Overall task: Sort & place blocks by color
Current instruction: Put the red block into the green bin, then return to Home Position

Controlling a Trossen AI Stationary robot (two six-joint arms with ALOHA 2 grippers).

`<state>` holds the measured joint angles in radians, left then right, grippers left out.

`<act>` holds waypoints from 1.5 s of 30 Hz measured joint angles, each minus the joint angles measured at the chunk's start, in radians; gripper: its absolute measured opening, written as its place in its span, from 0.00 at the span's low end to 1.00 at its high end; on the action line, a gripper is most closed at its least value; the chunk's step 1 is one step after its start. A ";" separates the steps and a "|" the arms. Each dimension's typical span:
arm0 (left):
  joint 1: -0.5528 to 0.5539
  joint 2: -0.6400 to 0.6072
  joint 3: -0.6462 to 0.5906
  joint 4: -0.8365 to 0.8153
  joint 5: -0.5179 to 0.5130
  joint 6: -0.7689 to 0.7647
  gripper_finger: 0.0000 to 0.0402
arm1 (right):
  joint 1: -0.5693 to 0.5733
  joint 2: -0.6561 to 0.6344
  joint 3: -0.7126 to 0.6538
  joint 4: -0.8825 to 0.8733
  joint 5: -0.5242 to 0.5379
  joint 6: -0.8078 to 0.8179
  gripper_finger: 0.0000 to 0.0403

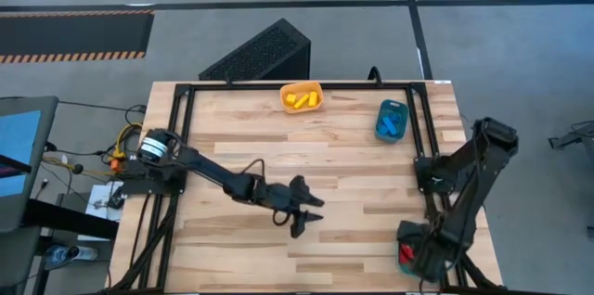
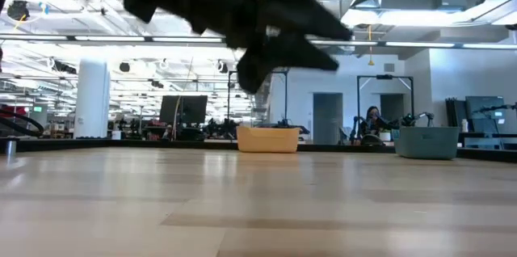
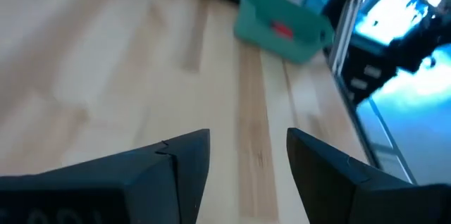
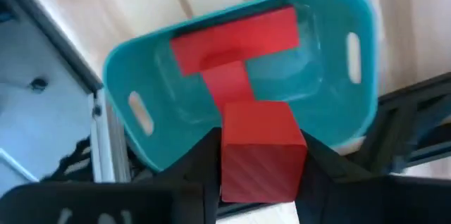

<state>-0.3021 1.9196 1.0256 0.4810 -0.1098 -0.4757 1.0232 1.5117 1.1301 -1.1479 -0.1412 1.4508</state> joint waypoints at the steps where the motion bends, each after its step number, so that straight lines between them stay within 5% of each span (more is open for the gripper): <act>1: 0.009 -0.015 0.000 0.002 -0.001 0.013 0.43 | 0.012 0.020 0.000 0.003 0.002 0.027 0.34; 6: 0.055 -0.100 0.000 0.003 0.005 0.038 0.43 | 0.037 0.108 -0.001 -0.027 0.005 0.129 0.47; 13: 0.117 -0.243 0.000 -0.048 0.156 0.040 0.43 | 0.021 0.070 -0.001 -0.022 0.016 0.221 0.65; 21: 0.188 -0.432 0.000 -0.170 0.148 0.109 0.42 | -0.086 -0.115 -0.001 -0.022 0.391 0.224 0.65; 26: 0.193 -0.558 0.000 -0.177 0.098 0.259 0.33 | -0.258 -0.212 0.000 0.159 0.628 -0.028 0.63; 35: 0.292 -0.721 0.000 -0.303 0.082 0.359 0.12 | -0.616 -0.272 0.000 0.747 0.577 -0.701 0.44; 43: 0.409 -0.871 -0.038 -0.328 0.277 0.493 0.01 | -0.797 -0.397 0.045 0.836 0.568 -0.975 0.05; 45: 0.444 -0.913 -0.083 -0.291 0.315 0.521 0.01 | -0.830 -0.444 0.039 0.846 0.571 -1.079 0.03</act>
<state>0.1423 1.0063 0.9430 0.1902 0.2051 0.0457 0.1928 1.0677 1.1691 -0.3019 0.4297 0.3718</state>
